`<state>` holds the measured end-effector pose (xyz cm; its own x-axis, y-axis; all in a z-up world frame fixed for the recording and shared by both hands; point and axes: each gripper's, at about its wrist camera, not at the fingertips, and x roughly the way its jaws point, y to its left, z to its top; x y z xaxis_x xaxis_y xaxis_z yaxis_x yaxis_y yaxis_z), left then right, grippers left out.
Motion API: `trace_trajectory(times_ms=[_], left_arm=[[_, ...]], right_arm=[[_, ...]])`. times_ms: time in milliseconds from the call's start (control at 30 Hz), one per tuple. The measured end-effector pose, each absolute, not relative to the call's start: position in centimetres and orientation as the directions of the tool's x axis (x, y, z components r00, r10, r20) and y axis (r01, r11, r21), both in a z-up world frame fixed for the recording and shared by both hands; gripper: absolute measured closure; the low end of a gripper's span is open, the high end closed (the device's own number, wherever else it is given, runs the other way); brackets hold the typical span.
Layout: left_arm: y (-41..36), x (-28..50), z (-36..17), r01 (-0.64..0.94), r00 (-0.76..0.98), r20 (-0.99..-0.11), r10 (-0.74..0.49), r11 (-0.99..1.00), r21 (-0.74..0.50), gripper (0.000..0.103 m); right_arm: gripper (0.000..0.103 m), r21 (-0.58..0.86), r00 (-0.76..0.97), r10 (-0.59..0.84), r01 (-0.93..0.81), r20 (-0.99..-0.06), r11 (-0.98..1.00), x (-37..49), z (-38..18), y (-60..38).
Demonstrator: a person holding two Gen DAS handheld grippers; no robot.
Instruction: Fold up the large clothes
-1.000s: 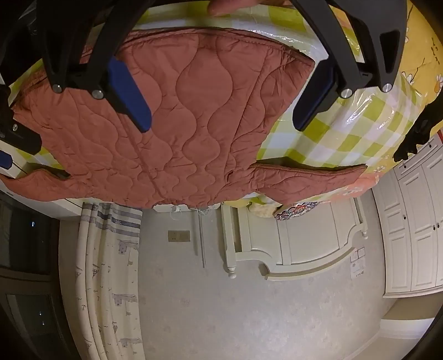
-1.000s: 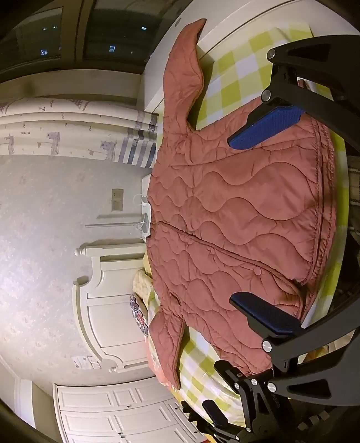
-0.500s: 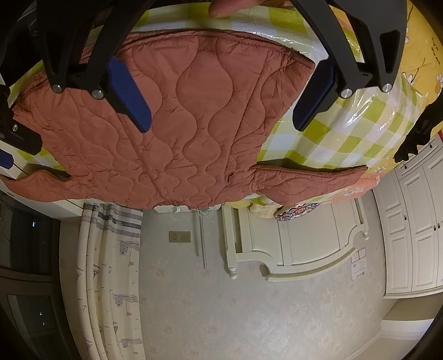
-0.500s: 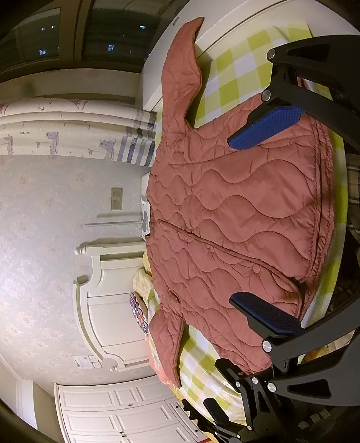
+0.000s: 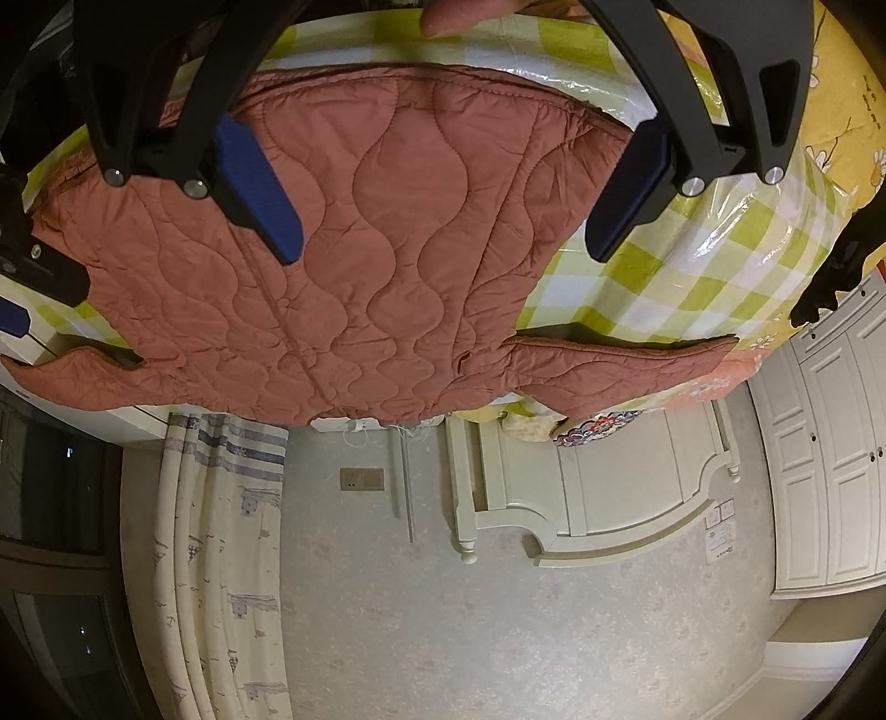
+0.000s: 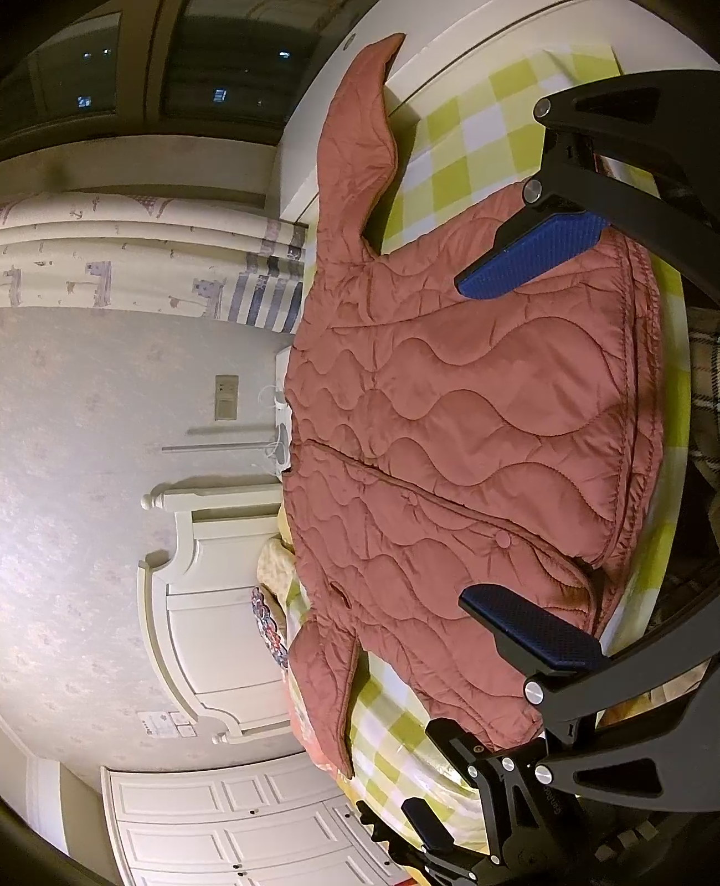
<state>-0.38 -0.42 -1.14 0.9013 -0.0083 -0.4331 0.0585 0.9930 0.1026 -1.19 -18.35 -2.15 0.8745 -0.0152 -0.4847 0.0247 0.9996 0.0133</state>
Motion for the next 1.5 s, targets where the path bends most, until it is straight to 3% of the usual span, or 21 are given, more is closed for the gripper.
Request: trace_trajectory(times_ms=[1500], left_arm=[[-0.53,-0.28,-1.64,0.065,0.894,-0.447,-0.014,0.993,0.099,0.002]], right_arm=[[0.004,0.017,0.858,-0.011,0.023,-0.514,1.0,-0.92,-3.15,-18.01]])
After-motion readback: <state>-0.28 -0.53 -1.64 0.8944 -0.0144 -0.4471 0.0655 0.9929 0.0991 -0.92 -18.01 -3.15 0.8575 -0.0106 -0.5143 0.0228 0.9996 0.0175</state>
